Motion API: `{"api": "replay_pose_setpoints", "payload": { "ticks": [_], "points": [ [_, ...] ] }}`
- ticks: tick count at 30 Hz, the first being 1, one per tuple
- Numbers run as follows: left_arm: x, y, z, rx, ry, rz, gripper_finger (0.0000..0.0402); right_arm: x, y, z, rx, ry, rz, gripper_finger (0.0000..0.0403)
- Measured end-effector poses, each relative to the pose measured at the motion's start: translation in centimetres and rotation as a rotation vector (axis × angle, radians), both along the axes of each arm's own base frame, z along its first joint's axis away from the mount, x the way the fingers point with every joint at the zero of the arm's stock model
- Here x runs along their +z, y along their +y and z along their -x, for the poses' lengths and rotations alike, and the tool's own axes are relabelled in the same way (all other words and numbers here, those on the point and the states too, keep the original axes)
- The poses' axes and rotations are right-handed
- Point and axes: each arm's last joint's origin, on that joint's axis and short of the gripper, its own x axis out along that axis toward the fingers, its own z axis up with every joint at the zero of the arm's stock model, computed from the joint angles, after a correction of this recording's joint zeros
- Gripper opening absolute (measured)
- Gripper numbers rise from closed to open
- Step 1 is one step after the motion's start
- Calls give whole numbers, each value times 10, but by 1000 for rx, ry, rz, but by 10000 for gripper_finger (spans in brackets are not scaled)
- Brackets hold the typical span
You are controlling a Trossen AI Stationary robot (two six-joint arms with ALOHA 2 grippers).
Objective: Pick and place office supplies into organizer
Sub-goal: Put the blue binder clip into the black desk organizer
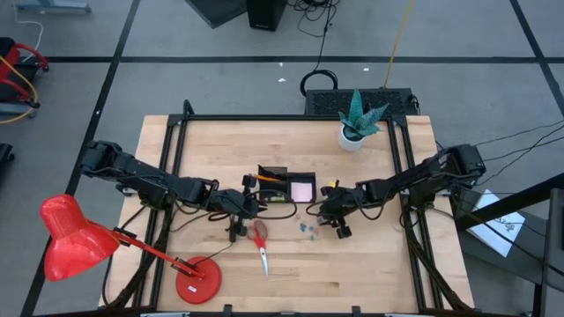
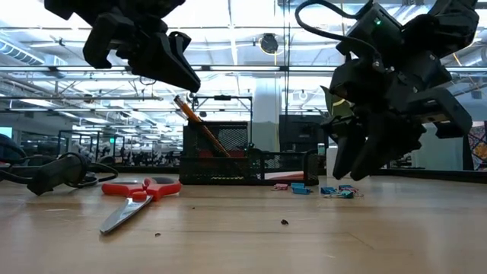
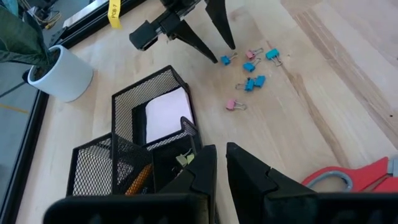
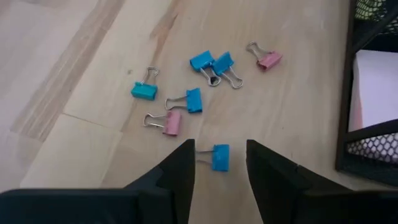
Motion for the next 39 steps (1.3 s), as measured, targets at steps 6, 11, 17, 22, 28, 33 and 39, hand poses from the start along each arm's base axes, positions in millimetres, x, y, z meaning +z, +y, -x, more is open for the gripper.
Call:
{"api": "replay_pose_setpoints", "payload": {
  "ticks": [6, 11, 17, 22, 28, 33, 39],
  "points": [
    [0, 0, 0, 1, 0, 1, 47, -8, 0, -1, -8, 29, 14, 132],
    [0, 0, 0, 0, 1, 2, 47, -17, 0, -5, -16, 29, 25, 132],
    [0, 0, 0, 0, 3, 2, 47, -24, 0, -5, -18, 63, 29, 112],
    [0, 0, 0, 0, 5, 1, 47, -22, 0, -4, -14, 59, 28, 85],
    [-1, 0, 0, 0, 8, 1, 47, -14, 0, -3, -19, 34, 25, 86],
    [-1, 0, 0, 0, 8, 1, 47, -5, 0, -2, -36, 3, 9, 111],
    [-1, 0, 1, 0, 9, 1, 47, -4, -1, 0, -86, 30, 6, 148]
  ]
}}
